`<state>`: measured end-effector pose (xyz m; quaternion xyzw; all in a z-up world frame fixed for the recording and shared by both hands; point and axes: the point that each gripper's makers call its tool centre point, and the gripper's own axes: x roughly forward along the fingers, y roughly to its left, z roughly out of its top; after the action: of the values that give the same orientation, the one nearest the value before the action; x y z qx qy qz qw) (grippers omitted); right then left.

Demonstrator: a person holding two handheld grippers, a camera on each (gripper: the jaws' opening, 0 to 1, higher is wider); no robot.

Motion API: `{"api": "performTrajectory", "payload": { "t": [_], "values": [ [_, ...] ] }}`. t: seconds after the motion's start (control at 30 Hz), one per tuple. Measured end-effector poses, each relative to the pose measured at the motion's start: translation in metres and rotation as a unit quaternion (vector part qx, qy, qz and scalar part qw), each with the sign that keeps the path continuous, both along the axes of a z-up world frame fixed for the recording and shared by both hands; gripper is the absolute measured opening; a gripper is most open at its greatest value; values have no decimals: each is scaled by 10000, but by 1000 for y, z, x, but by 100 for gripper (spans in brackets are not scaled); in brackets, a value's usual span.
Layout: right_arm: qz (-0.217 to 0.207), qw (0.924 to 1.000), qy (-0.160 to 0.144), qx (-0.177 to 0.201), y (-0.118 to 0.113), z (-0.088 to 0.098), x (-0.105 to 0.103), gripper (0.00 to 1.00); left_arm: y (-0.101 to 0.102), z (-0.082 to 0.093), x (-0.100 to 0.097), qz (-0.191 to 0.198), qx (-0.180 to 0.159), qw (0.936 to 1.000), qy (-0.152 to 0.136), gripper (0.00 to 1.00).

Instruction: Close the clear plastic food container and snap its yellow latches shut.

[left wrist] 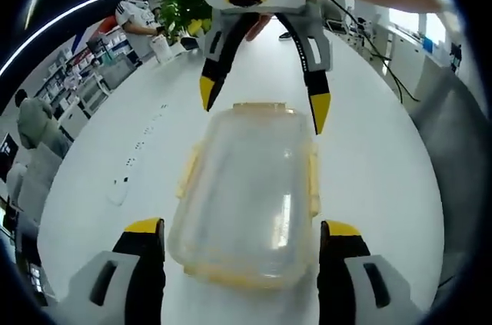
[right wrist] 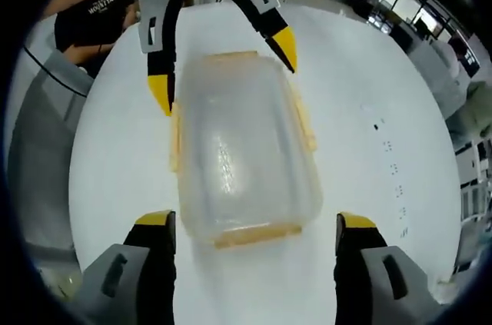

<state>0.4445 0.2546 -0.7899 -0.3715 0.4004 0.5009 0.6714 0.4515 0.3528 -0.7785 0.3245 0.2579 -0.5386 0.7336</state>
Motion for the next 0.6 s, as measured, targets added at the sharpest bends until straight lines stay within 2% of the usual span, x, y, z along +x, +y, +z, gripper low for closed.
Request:
{"api": "performTrajectory", "payload": {
  "t": [0.03,0.13,0.27,0.6],
  "values": [
    [-16,10000,-10,22,0,3,-1,83,2,3,1,108,-77,9999,-14,78],
    [-54,9998,-94,160,0,12,-6,84,-1,19,-5,513,-768,9957,95,79],
    [-184,9993,-192,263,-3,21,-13,85,4,35,-11,843,-1229,9888,-28,79],
    [-588,9946,-504,691,-11,47,-30,84,21,51,-37,1206,-1647,9788,-178,78]
  ]
}}
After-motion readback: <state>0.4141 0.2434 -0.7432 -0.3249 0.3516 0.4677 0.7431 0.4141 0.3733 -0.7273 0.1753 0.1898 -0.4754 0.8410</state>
